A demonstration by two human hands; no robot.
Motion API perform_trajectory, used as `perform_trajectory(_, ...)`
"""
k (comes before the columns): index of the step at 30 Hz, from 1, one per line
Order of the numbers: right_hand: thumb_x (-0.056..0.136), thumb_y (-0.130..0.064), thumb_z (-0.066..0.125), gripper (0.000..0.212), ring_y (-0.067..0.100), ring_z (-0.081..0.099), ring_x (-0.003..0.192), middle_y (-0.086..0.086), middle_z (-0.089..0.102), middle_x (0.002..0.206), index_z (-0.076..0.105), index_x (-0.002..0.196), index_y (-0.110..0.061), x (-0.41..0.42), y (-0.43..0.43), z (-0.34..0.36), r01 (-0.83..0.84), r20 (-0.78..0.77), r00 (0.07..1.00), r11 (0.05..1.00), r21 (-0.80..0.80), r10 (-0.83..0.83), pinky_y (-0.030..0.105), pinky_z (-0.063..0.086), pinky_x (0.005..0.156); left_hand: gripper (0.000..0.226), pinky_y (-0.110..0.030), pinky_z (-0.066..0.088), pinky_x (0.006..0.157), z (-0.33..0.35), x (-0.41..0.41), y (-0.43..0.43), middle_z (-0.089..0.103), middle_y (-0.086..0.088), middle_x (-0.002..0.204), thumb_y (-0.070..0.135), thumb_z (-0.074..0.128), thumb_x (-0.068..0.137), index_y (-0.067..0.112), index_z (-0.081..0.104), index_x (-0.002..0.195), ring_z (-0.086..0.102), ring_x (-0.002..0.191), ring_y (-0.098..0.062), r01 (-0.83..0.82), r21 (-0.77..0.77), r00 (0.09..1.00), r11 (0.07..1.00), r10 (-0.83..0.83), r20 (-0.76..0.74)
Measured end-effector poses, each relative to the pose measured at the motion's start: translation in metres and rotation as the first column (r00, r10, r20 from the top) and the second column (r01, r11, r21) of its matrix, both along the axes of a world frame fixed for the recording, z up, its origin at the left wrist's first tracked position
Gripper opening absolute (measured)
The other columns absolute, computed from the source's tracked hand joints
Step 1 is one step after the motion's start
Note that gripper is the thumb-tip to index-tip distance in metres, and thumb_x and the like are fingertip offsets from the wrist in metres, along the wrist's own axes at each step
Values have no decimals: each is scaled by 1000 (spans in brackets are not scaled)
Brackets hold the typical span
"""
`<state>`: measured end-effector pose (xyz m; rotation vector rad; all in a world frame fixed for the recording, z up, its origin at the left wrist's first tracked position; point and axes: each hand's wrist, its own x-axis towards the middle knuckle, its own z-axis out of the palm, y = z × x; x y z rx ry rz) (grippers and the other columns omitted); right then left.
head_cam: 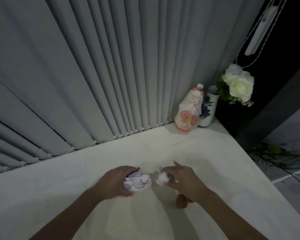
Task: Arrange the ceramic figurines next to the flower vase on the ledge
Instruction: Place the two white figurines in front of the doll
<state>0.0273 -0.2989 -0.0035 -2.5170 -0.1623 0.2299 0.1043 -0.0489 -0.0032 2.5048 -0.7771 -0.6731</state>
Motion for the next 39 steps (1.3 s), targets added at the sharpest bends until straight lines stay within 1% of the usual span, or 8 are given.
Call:
perform_trajectory(4,76,-20,68,29,25,63,98,2,72,98,62,105,-19,35,-42,11,183,37,982,983,1,-183,28,42,96,66,-27,49,78,16,59,-53,72,0,98,54,59,52,19,63,108,64,91,-19,83,-29,994,996,-80,75)
perform_trajectory(10,75,-20,66,31,29,59,97,8,71,102,61,106,-18,86,-86,7,346,-8,938,936,-60,-347,34,44,79,59,-17,38,68,14,130,-116,71,-2,105,23,82,59,20,62,114,64,96,-17,116,-9,990,993,-114,86)
perform_trajectory(14,76,-20,65,33,29,60,97,8,71,103,60,108,-18,103,-99,-5,355,-49,933,933,-58,-357,31,44,78,50,-14,37,60,4,159,-141,61,9,79,16,83,59,22,63,104,60,80,-14,126,0,991,992,-125,37)
perform_trajectory(16,75,-19,65,35,26,60,95,6,71,102,60,110,-22,109,-101,-12,362,-51,930,931,-52,-365,26,39,72,56,-11,39,64,0,168,-148,64,9,86,17,85,59,22,62,110,62,86,-11,136,5,991,991,-136,-4)
perform_trajectory(20,75,-18,63,36,27,61,94,5,71,104,59,110,-23,115,-101,-21,346,-34,936,935,-72,-349,27,38,71,72,-25,47,81,-7,176,-160,68,-3,114,20,85,58,19,56,123,62,103,-22,199,61,980,978,-198,-22)
perform_trajectory(31,78,-18,62,36,33,59,98,10,69,107,56,113,-19,120,-99,-26,324,-58,942,939,-116,-332,36,44,81,84,-29,46,88,-12,176,-165,63,-7,122,27,88,55,22,50,130,56,110,-25,261,191,963,946,-270,21)
perform_trajectory(37,74,-22,68,56,29,59,104,6,68,114,48,126,-32,111,-98,-12,333,-40,941,941,-64,-336,31,44,82,87,-36,45,100,1,166,-155,58,-4,132,21,88,54,19,49,132,52,120,-24,224,141,969,964,-237,77)
perform_trajectory(39,75,-24,69,57,26,58,107,5,66,118,47,127,-30,102,-99,-6,348,-29,937,936,-48,-349,28,41,81,87,-30,40,104,9,161,-148,54,-5,136,23,88,57,17,48,134,49,124,-23,202,91,971,975,-212,115)
